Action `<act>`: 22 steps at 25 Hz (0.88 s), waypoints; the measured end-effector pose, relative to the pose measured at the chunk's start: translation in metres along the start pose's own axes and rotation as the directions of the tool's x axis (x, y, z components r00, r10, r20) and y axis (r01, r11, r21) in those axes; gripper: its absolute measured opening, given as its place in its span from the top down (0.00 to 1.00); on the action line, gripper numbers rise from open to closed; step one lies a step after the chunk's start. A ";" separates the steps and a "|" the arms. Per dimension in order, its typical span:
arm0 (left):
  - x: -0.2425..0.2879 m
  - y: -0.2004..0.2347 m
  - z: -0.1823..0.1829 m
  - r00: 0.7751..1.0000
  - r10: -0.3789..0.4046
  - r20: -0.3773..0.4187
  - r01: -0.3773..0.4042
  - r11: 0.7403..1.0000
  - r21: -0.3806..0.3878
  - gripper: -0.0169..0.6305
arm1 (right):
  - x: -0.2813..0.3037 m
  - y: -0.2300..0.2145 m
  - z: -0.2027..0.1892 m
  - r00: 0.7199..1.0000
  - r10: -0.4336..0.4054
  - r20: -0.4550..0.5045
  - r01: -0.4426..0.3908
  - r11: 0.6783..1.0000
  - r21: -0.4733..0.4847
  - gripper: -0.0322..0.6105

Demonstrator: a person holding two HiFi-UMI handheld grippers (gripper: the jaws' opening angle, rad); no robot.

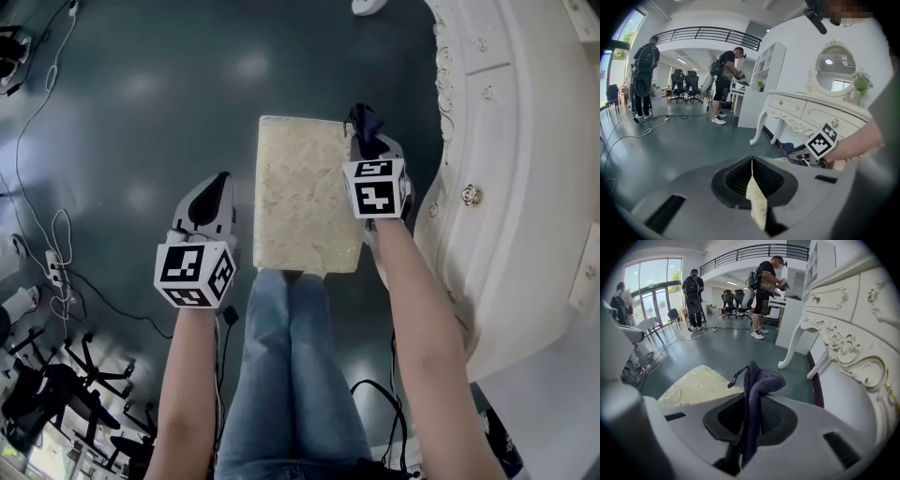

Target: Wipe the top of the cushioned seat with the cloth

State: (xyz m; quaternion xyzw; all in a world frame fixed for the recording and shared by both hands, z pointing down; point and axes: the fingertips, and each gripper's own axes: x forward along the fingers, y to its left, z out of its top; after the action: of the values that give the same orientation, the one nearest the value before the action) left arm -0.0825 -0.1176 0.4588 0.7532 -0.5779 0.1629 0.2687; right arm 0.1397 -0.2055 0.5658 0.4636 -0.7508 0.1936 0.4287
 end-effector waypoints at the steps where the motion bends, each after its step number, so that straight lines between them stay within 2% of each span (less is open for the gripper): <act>1: 0.000 0.002 0.000 1.000 0.004 0.000 -0.004 1.000 -0.002 0.97 | 0.005 0.001 0.000 1.000 0.009 -0.016 -0.009 1.000 -0.013 0.89; 5: -0.003 0.010 -0.005 1.000 0.020 -0.007 -0.020 1.000 -0.009 0.97 | 0.019 0.005 -0.004 0.996 0.049 -0.073 -0.051 0.998 -0.031 0.89; 9: -0.007 0.018 -0.007 0.999 0.033 -0.012 -0.033 0.999 -0.014 0.97 | 0.028 0.006 -0.007 0.993 0.073 -0.097 -0.066 0.995 0.070 0.89; 11: -0.007 0.020 -0.008 0.999 0.038 -0.011 -0.038 0.999 -0.018 0.97 | 0.030 0.008 -0.006 0.991 0.093 -0.099 -0.085 0.993 0.081 0.89; 13: -0.007 0.021 -0.008 0.999 0.041 -0.010 -0.041 0.999 -0.022 0.97 | 0.031 0.017 -0.003 0.987 0.134 -0.093 -0.133 0.991 0.020 0.89; 16: -0.006 0.019 -0.010 0.999 0.038 -0.012 -0.038 0.999 -0.027 0.97 | 0.030 0.034 0.000 0.976 0.190 -0.106 -0.204 0.969 -0.141 0.89; 19: -0.007 0.015 -0.011 0.999 0.031 -0.013 -0.032 0.999 -0.027 0.97 | 0.027 0.039 -0.003 0.966 0.217 -0.143 -0.251 0.922 -0.294 0.89; 22: -0.008 0.014 -0.013 0.999 0.030 -0.017 -0.031 0.999 -0.026 0.97 | 0.025 0.043 -0.007 0.946 0.271 -0.181 -0.321 0.870 -0.375 0.89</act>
State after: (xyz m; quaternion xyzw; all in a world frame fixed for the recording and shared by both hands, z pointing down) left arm -0.0970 -0.1065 0.4676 0.7394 -0.5892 0.1653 0.2809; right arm 0.1012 -0.1927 0.5946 0.2331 -0.8087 0.1280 0.5246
